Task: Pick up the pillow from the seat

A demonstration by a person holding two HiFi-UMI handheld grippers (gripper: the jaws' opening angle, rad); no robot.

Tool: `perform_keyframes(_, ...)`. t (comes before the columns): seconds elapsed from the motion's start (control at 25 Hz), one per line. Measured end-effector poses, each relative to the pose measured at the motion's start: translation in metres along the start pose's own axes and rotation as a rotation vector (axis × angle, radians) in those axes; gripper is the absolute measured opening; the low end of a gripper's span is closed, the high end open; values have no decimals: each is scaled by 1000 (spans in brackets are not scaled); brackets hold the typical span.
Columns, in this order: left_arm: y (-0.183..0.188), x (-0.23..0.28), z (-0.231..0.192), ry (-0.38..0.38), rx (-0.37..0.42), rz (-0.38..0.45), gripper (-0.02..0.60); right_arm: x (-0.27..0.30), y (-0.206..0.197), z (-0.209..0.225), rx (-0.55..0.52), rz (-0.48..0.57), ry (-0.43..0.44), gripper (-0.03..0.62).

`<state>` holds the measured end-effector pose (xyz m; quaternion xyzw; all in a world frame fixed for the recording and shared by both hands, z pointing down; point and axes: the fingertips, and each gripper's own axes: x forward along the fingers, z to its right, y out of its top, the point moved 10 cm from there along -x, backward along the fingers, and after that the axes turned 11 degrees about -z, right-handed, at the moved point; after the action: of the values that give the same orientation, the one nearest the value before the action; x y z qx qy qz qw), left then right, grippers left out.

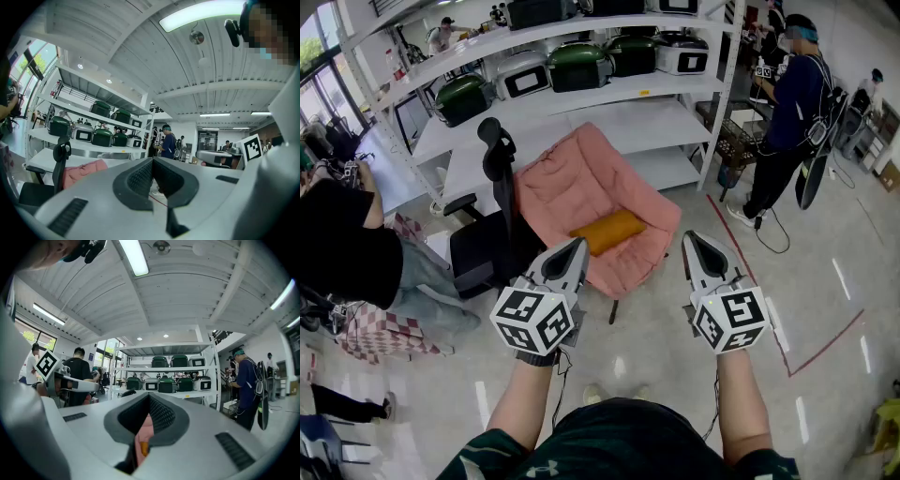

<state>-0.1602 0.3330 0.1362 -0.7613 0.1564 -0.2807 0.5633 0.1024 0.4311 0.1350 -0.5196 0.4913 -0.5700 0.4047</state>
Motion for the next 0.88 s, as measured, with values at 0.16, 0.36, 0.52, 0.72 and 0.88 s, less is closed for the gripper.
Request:
perform_keyframes(0.16,-1,1,5,-1,-1,1,6,-3,-1,2,-2,-4,4,2)
perform_keyframes(0.36,-1,2,9,-1,-7,-4,6,-6,-3,5,2,-13,8,2)
perform_keyframes(0.52,-4,3,16,-9,-5,-3,6,-12,-7,9,38,-10,22,3)
perform_keyframes(0.72,-8,9,28,-3,11,1,6,-19,-8,21,71,6,35,3)
perform_keyframes(0.88,-14,8,29,11,20,3,6,-17,-13,21,75,9,48,3)
